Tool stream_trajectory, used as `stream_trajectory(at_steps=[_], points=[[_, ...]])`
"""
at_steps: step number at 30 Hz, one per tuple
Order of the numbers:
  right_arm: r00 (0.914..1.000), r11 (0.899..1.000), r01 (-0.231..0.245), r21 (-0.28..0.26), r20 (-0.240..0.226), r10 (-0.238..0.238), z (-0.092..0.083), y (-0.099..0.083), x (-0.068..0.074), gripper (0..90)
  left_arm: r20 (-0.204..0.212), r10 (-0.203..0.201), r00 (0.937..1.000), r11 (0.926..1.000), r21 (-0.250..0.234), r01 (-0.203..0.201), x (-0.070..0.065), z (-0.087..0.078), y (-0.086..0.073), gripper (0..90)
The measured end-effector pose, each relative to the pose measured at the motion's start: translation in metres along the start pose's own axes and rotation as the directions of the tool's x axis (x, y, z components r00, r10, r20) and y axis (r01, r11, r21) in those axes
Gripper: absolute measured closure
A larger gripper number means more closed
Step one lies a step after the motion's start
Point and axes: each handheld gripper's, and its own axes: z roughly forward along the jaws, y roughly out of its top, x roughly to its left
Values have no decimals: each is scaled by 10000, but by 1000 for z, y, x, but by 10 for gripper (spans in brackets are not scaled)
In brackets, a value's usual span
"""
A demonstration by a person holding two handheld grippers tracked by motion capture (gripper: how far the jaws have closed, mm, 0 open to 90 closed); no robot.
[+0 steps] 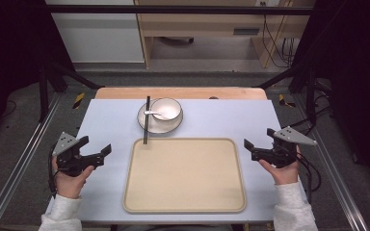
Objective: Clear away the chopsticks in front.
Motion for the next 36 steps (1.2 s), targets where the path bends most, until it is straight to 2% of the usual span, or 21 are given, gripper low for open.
stream_trajectory(at_steps=[10,20,26,30,36], points=[[10000,10000,-36,34,5,36,0,0,0,59,42,-29,10000,10000,-4,29,0,7,8,84],[10000,10000,-12,15,76,12,-2,1,-1,57,83,85,9999,9999,-81,-84,-1,18,25,85],[10000,10000,-42,90,88,41,-1,1,0,55,114,27,9999,9999,-128,-25,0,30,33,88],[10000,9999,-20,122,69,19,0,1,0,54,156,221,9996,9997,40,-222,-4,44,40,89],[10000,9999,-37,143,42,37,1,1,0,54,279,290,9992,9994,180,-295,-8,59,46,92]])
